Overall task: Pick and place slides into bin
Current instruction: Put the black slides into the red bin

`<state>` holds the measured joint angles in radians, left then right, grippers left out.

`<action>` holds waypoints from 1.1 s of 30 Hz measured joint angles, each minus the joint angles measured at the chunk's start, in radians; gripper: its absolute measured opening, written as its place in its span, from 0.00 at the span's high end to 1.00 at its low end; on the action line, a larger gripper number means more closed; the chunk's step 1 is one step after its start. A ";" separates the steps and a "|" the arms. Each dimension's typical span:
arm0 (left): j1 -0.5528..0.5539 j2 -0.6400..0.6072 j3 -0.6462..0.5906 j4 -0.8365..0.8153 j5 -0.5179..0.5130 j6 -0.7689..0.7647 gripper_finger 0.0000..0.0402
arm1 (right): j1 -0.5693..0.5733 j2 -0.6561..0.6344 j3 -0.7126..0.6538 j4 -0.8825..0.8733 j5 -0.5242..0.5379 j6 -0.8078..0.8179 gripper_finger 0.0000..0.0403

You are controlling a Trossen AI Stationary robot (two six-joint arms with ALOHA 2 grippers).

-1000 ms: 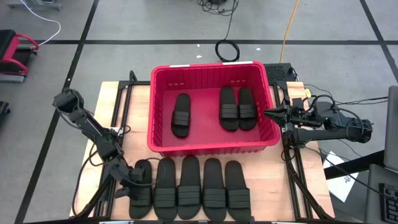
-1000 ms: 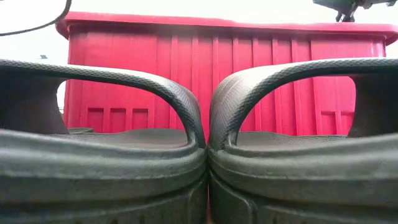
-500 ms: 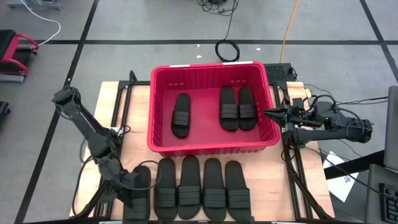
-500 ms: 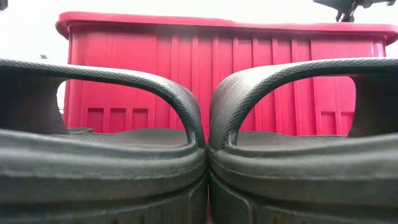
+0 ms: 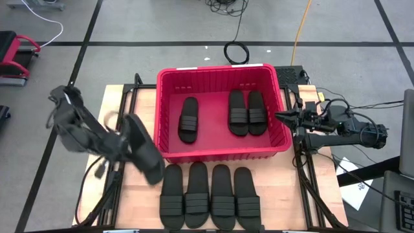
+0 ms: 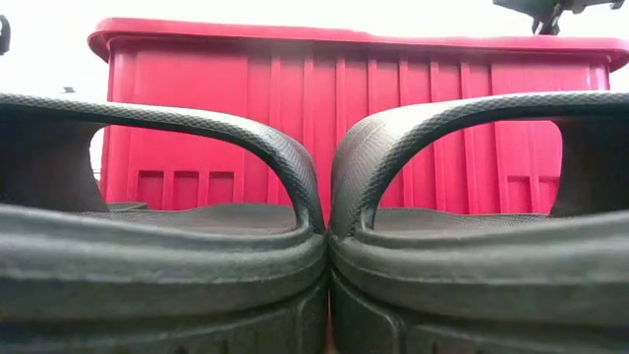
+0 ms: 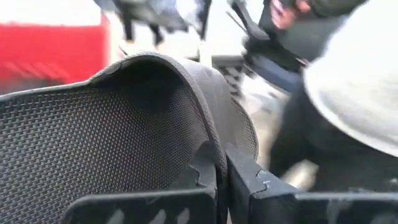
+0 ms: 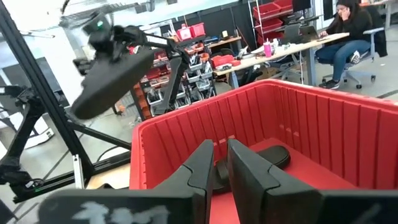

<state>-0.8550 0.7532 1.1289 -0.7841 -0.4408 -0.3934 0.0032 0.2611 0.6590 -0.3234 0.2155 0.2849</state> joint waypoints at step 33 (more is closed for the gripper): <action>0.222 -0.682 -0.651 0.661 -0.139 0.325 1.00 | 0.000 0.029 0.001 0.132 0.132 -0.013 0.90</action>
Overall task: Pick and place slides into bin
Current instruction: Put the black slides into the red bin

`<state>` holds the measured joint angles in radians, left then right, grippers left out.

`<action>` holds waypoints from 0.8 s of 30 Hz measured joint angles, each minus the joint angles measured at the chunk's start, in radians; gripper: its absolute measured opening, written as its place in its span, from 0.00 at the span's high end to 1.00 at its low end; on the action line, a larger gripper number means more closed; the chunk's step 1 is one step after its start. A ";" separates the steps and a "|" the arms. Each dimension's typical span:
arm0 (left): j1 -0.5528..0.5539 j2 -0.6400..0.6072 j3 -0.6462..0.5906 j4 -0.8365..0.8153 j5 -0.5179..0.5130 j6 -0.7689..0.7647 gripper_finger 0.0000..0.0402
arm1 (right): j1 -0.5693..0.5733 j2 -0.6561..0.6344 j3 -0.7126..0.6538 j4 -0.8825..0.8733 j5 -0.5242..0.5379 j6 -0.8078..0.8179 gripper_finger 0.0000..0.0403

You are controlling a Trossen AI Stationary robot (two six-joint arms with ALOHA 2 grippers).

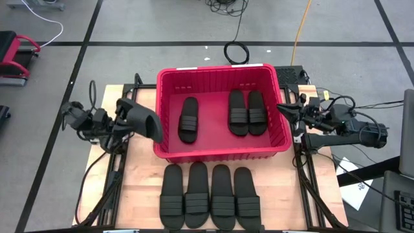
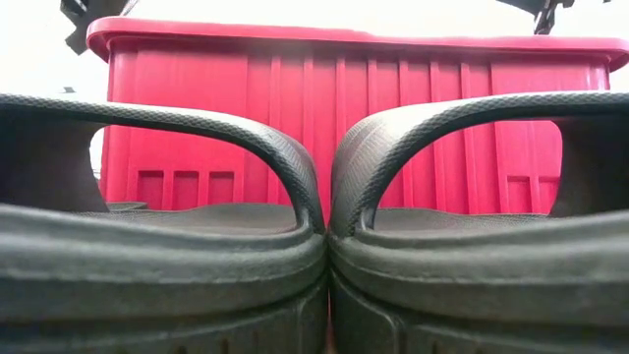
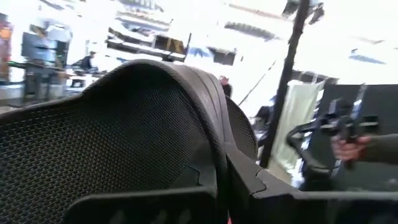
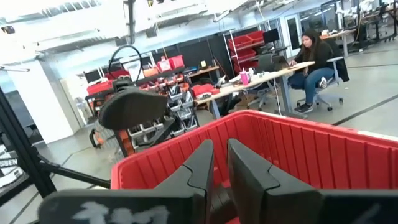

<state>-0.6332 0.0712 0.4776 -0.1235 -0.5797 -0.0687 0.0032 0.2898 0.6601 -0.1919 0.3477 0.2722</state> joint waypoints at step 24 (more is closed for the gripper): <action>0.164 0.399 0.434 -0.001 0.043 0.397 1.00 | 0.000 0.078 0.000 -0.008 -0.008 -0.033 0.90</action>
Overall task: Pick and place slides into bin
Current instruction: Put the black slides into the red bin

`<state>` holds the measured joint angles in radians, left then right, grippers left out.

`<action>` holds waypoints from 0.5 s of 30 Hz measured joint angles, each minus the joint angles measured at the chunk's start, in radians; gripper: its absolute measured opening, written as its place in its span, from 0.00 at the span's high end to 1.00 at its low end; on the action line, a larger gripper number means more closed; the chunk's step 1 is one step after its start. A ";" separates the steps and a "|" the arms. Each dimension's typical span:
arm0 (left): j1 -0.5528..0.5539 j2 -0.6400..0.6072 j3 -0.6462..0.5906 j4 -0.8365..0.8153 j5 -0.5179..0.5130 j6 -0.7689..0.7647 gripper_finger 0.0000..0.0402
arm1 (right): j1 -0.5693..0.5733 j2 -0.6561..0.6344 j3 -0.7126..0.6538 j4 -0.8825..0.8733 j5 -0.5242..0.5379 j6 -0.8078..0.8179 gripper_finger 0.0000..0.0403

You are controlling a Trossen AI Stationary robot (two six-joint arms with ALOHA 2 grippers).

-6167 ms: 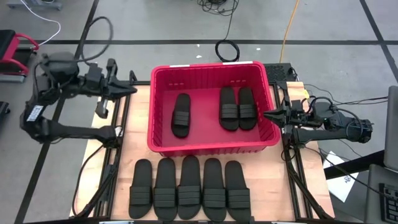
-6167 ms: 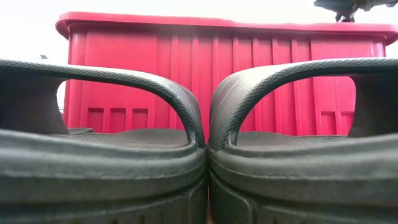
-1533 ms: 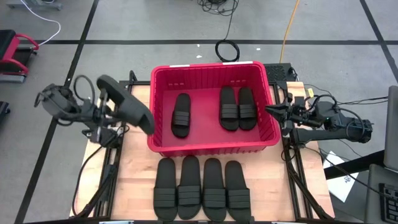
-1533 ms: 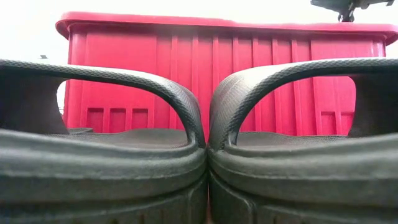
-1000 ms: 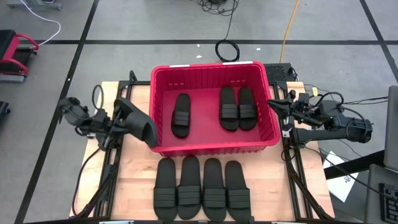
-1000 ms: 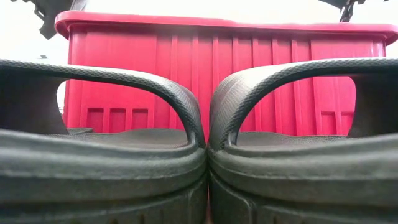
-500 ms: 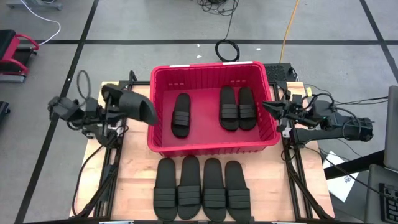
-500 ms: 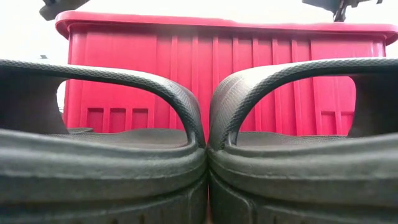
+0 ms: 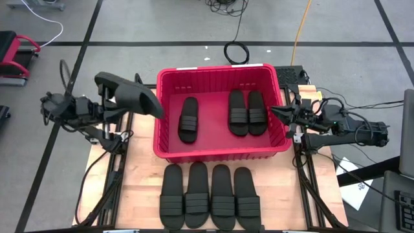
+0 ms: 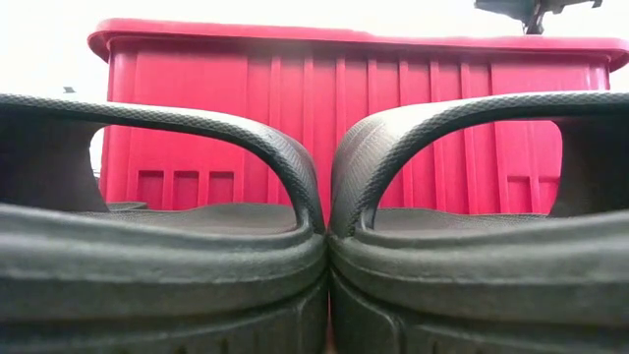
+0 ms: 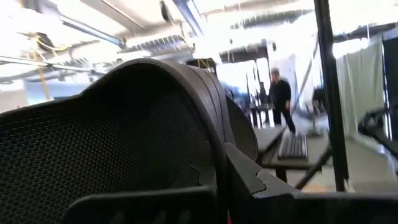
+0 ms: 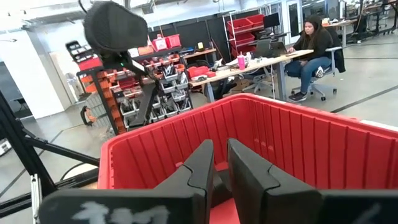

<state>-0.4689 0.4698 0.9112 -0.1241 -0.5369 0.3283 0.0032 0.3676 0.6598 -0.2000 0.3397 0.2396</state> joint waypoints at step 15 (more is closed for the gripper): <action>0.791 0.410 0.182 -0.058 1.011 -0.287 1.00 | 0.000 0.000 -0.001 -0.003 -0.004 -0.051 0.90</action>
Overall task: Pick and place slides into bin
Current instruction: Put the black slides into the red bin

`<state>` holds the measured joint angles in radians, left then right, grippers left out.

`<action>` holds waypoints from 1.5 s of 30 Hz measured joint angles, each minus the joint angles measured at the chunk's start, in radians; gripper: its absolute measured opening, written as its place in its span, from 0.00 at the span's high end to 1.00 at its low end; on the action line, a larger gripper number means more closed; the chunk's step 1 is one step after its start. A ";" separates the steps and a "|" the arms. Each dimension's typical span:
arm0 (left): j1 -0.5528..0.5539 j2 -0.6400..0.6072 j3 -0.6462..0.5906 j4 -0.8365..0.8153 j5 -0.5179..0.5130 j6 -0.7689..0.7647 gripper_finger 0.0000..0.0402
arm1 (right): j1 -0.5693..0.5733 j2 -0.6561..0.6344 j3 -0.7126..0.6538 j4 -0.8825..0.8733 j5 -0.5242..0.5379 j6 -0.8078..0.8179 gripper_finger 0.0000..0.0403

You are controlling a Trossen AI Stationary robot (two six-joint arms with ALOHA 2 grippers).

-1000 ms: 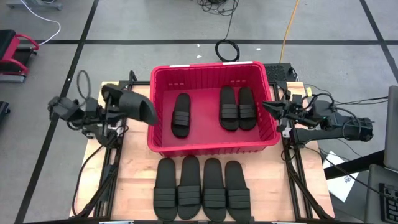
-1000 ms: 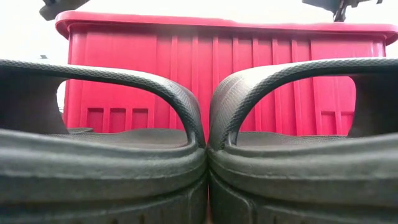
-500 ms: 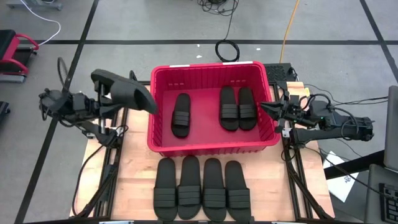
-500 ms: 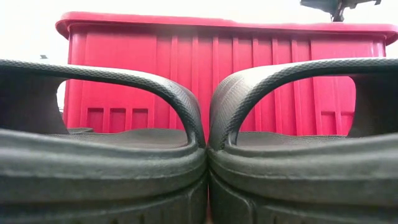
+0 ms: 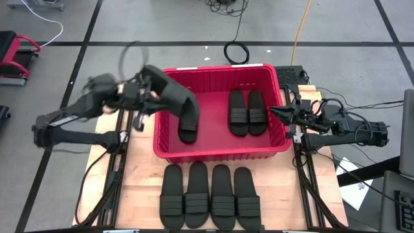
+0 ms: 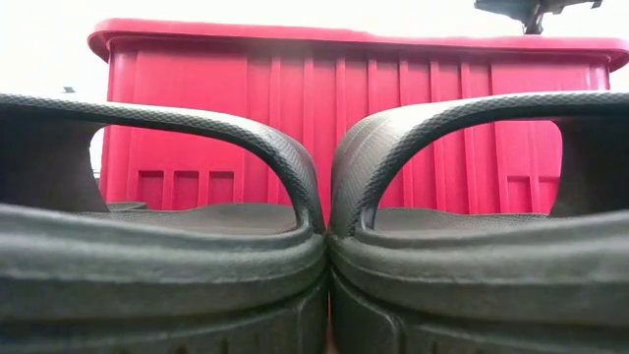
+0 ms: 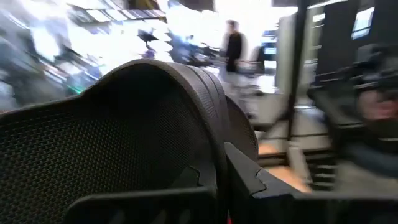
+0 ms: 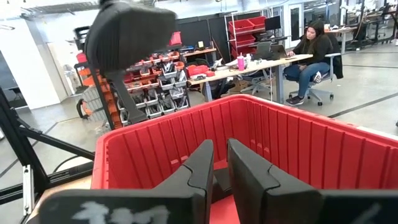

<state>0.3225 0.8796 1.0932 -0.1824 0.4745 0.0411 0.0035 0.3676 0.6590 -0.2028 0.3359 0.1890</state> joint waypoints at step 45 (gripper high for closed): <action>0.190 1.194 0.963 -1.151 0.316 0.760 1.00 | 0.001 0.000 0.000 -0.019 -0.026 0.008 0.90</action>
<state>0.5121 2.0735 2.0563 -1.3334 0.7906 0.8014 0.0040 0.3676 0.6590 -0.2218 0.3099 0.1969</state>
